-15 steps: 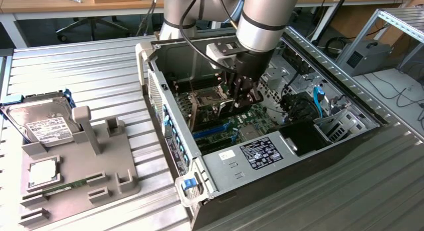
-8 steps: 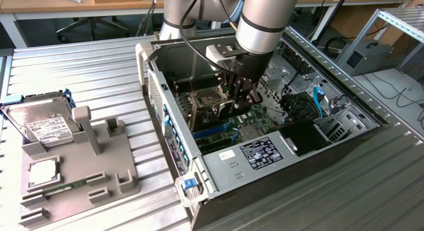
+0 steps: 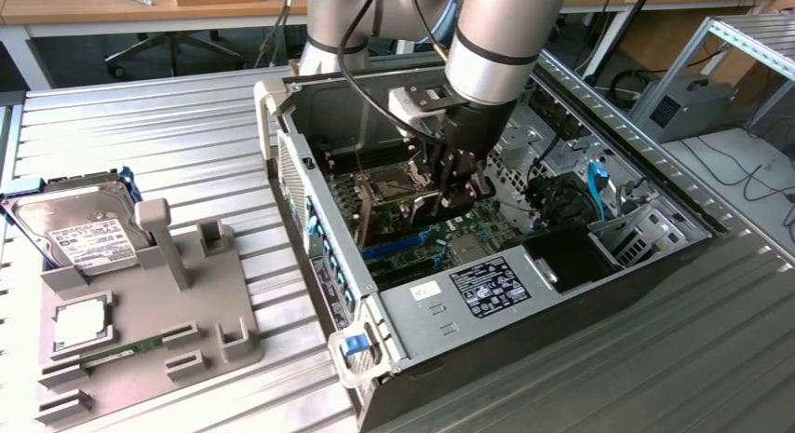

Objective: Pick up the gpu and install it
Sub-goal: 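Insert the gpu into the slot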

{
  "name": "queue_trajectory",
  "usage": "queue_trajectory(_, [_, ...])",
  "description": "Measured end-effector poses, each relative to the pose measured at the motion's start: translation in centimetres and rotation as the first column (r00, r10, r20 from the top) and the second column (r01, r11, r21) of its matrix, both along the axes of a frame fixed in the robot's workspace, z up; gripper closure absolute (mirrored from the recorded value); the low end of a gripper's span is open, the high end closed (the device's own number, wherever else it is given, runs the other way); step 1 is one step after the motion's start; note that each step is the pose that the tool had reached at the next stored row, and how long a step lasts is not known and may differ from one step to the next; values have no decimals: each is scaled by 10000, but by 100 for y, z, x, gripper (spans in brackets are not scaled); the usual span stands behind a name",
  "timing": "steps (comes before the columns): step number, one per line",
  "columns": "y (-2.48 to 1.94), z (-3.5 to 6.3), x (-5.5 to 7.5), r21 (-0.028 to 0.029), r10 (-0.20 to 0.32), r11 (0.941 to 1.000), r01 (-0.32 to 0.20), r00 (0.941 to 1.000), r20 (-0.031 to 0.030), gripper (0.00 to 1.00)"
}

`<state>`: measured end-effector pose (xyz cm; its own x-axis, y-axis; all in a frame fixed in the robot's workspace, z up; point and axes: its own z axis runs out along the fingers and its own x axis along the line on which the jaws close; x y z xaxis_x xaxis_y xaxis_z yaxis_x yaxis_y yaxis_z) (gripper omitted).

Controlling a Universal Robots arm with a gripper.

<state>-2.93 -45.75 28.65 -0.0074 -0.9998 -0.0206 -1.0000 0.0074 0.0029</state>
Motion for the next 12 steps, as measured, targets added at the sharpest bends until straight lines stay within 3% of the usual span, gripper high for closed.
queue_trajectory(12, [-1, 0, -68, 0, 1, 10000, -1, 10000, 1, 73])
